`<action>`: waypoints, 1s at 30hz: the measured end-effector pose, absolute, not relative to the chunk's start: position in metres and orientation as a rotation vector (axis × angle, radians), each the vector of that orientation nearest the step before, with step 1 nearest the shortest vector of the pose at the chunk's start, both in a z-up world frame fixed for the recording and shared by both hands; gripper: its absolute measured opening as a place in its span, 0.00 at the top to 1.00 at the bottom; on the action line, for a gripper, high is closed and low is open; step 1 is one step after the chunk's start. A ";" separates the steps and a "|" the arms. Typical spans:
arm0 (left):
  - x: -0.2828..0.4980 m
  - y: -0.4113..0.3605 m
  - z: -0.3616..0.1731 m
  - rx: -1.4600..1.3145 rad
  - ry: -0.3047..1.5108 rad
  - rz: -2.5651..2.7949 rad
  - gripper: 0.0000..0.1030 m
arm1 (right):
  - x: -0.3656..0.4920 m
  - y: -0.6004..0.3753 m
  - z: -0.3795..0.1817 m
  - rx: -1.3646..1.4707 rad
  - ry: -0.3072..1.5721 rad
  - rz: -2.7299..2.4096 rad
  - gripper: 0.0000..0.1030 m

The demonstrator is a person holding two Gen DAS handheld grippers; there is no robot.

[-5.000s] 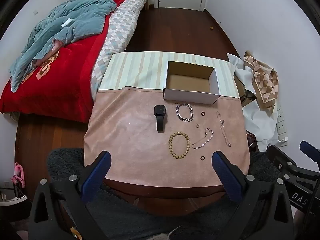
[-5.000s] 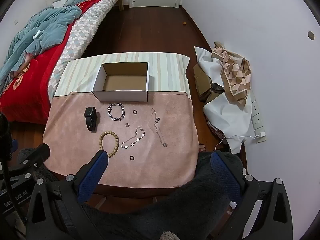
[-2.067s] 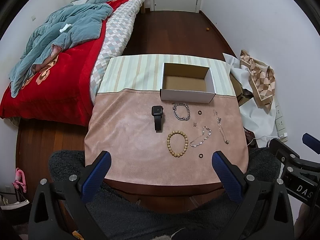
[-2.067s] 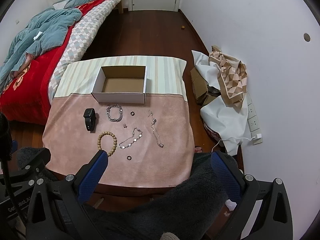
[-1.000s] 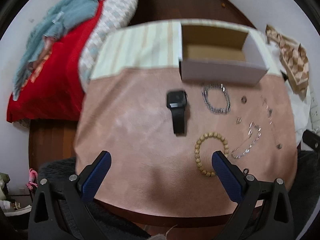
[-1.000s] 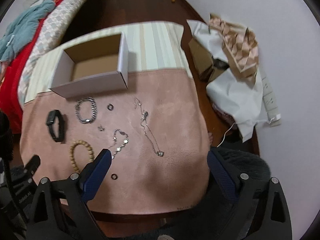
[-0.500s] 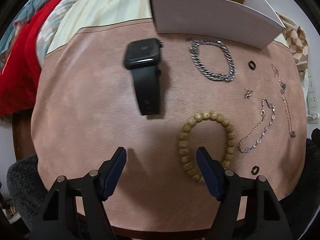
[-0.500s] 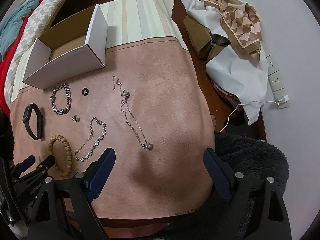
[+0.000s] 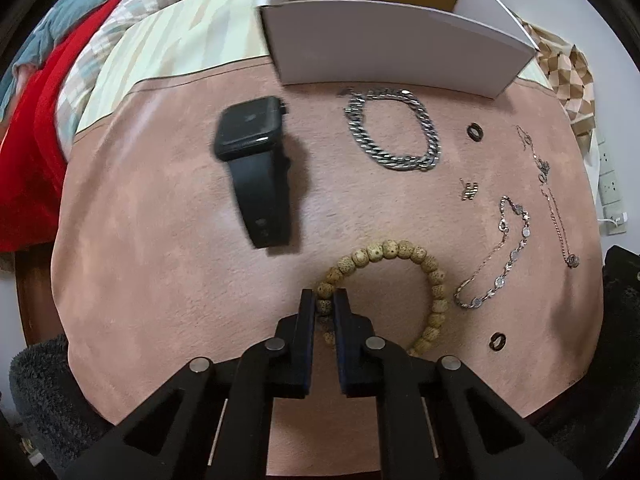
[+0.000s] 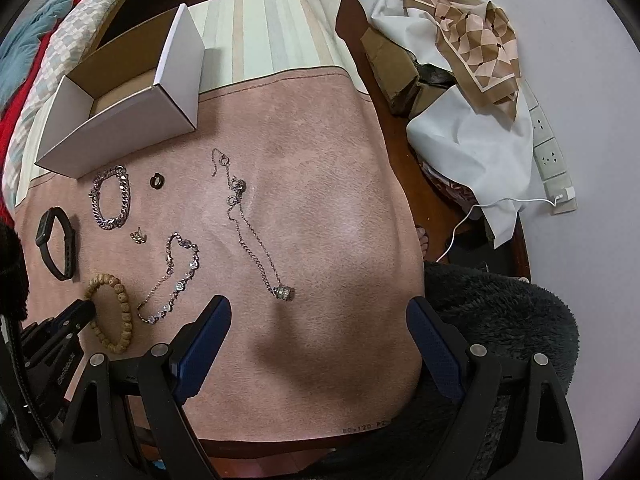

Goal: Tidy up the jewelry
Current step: 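Grasp the black smartwatch with the right gripper while the left gripper lifts the bead bracelet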

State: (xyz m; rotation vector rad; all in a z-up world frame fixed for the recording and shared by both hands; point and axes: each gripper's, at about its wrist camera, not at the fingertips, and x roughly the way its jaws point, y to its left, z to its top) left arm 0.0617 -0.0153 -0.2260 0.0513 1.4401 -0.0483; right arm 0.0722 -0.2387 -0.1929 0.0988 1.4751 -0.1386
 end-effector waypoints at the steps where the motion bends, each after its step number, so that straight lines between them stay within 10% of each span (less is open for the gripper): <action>1: 0.059 -0.010 -0.224 0.051 1.436 -0.045 0.94 | 0.073 -0.238 -0.193 0.100 1.475 -0.137 0.12; 30: 0.108 0.215 -0.238 -0.062 1.349 0.311 0.94 | 0.109 -0.029 -0.189 0.078 1.412 0.255 0.22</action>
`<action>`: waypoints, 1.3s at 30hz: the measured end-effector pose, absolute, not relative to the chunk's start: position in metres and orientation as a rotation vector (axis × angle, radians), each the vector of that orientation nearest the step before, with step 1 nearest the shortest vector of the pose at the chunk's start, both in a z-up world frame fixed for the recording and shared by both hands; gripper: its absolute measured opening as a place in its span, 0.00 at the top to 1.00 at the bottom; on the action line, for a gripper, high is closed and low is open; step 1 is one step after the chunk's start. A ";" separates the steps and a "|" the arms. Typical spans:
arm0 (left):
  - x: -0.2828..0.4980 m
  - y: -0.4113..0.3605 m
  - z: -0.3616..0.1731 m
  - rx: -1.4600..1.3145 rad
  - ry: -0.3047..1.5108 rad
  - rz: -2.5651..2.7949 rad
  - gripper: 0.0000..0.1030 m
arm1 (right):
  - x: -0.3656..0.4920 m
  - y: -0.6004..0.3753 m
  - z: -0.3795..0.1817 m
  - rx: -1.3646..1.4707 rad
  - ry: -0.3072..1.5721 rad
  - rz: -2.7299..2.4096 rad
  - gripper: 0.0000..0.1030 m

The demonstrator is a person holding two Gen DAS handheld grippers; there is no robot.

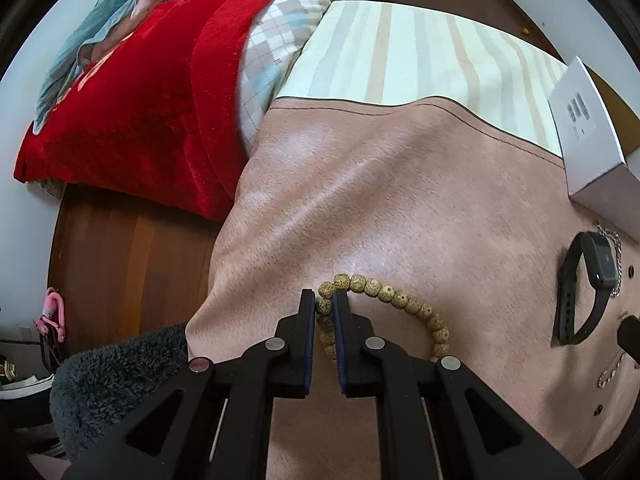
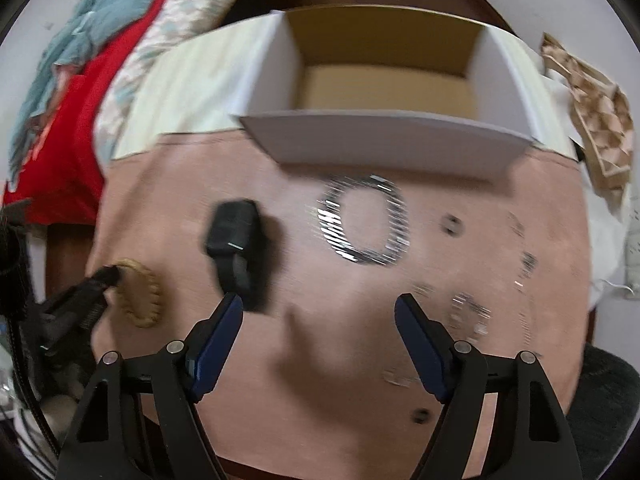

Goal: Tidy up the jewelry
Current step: 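Grasp the black smartwatch with the right gripper while the left gripper lifts the bead bracelet, then carry the bead bracelet into the box and open the left gripper while the right carries the watch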

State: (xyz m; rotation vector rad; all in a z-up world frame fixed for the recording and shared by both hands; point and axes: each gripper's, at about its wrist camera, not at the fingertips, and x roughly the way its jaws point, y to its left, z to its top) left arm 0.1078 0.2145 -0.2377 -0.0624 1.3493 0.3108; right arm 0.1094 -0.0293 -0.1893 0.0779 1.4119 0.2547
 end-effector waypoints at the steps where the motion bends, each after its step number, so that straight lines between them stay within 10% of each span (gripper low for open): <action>1: 0.108 0.218 -0.239 -0.066 1.351 0.310 0.94 | 0.113 -0.024 -0.190 0.074 1.411 0.259 0.22; 10: 0.112 0.215 -0.248 -0.084 1.359 0.305 0.94 | 0.125 0.000 -0.215 0.046 1.445 0.243 0.35; 17: 0.109 0.213 -0.237 -0.081 1.350 0.305 0.94 | 0.125 0.005 -0.230 0.031 1.450 0.260 0.82; 39: 0.113 0.163 -0.123 -0.196 1.183 0.104 0.90 | 0.120 -0.094 -0.144 0.183 1.273 0.226 0.82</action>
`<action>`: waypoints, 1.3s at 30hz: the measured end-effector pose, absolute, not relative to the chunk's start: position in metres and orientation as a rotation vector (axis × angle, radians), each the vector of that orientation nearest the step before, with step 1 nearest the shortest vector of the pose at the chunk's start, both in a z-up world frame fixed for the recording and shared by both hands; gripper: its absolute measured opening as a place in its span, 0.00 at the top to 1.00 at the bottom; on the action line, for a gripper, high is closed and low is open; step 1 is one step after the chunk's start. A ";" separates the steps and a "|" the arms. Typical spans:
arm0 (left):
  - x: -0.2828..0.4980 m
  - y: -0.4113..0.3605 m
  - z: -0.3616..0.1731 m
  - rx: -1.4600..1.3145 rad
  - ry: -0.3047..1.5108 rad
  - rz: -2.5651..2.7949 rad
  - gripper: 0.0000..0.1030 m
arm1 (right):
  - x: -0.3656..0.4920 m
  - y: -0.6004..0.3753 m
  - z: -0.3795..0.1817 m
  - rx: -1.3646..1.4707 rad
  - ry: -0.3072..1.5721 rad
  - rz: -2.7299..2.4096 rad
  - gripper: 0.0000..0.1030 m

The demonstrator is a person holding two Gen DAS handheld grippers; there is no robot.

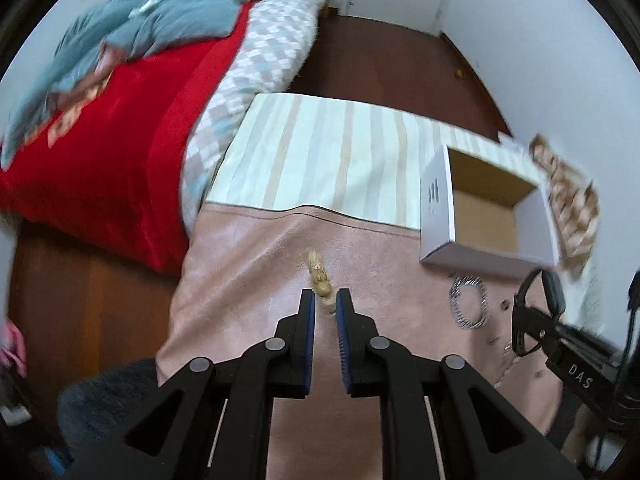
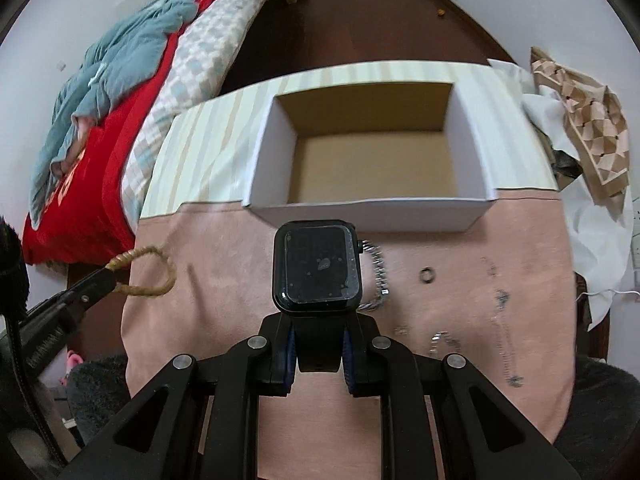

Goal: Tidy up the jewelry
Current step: 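Carry the bead bracelet into the box and open the left gripper while the right carries the watch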

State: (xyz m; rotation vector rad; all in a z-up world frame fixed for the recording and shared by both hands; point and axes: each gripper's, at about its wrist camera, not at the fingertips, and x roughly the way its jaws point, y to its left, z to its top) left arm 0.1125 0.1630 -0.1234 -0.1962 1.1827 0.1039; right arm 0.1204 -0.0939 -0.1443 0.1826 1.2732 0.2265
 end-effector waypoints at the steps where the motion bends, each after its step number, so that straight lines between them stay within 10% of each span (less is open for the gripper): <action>1: 0.110 0.169 -0.123 -0.215 1.180 0.117 0.94 | 0.120 -0.097 -0.145 0.187 1.273 0.222 0.82; 7: 0.104 0.177 -0.123 -0.227 1.204 0.126 0.97 | 0.117 -0.111 -0.153 0.235 1.281 0.223 0.82; 14: 0.138 0.181 -0.167 -0.288 1.256 0.172 0.64 | 0.121 -0.112 -0.155 0.225 1.269 0.213 0.82; 22: 0.171 0.172 -0.235 -0.154 1.371 0.231 0.62 | 0.129 -0.122 -0.168 0.231 1.291 0.162 0.82; 24: 0.172 0.167 -0.234 -0.120 1.339 0.220 0.64 | 0.131 -0.123 -0.171 0.220 1.297 0.155 0.82; 26: 0.171 0.164 -0.233 -0.134 1.313 0.193 0.94 | 0.133 -0.123 -0.174 0.214 1.302 0.149 0.82; 39: 0.143 0.110 -0.124 -0.169 1.118 -0.015 0.94 | 0.143 -0.143 -0.135 0.241 1.222 0.160 0.82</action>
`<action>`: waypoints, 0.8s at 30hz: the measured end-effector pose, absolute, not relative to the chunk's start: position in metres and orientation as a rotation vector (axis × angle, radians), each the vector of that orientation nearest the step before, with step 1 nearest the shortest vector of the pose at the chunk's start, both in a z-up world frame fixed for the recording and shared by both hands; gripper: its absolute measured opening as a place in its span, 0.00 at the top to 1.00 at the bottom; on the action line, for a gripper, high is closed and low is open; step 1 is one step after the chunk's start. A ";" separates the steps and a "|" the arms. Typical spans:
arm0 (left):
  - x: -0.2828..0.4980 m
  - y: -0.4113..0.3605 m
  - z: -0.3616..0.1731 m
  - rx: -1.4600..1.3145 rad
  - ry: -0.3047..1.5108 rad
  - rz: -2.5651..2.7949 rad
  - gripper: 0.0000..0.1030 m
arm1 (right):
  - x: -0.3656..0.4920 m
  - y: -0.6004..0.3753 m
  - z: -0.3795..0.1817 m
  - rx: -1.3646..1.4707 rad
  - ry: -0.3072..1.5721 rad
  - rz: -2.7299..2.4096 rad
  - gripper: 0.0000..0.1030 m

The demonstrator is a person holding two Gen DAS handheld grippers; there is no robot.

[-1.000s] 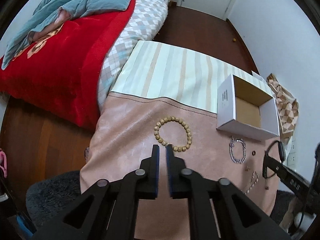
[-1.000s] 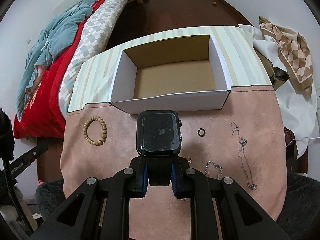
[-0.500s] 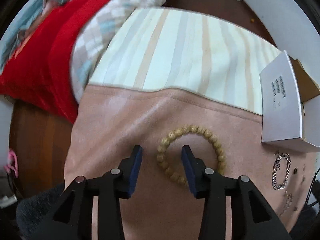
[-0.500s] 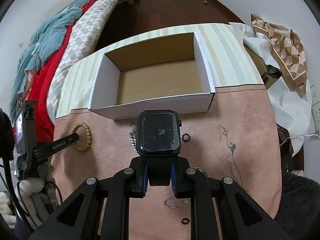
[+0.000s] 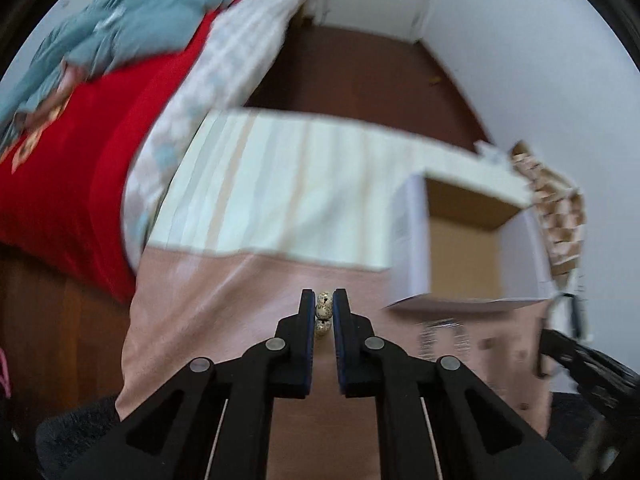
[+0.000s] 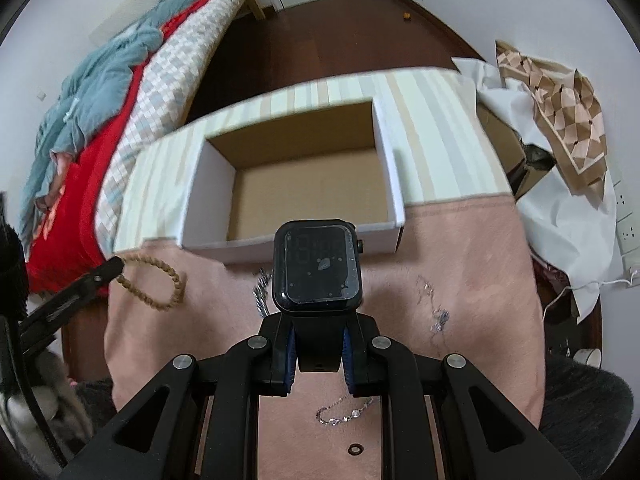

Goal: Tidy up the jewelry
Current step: 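Carry the bead bracelet into the box and open the left gripper while the right carries the watch, then lower the watch into the box, open the right gripper, withdraw both grippers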

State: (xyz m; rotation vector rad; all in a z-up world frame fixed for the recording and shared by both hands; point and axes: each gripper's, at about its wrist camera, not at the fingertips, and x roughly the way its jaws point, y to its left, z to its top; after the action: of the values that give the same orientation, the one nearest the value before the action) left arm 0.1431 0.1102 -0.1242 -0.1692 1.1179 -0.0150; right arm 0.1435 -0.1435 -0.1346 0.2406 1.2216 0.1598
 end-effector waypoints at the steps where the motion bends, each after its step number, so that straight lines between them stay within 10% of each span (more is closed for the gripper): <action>1: 0.142 0.103 -0.109 -0.168 1.092 -0.038 0.94 | 0.146 -0.146 -0.128 0.245 1.208 0.164 0.82; 8: 0.186 0.062 -0.057 -0.140 1.012 -0.167 0.94 | 0.185 -0.158 -0.100 0.220 1.148 0.175 0.82; 24: 0.275 0.020 -0.123 -0.110 1.228 -0.151 0.88 | 0.269 -0.158 -0.159 0.174 1.326 0.246 0.72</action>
State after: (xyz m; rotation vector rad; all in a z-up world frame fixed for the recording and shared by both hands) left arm 0.2745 0.0200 -0.1229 -0.1097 1.2284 -0.1506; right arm 0.2692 -0.1577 -0.1592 0.1742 1.3263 0.2463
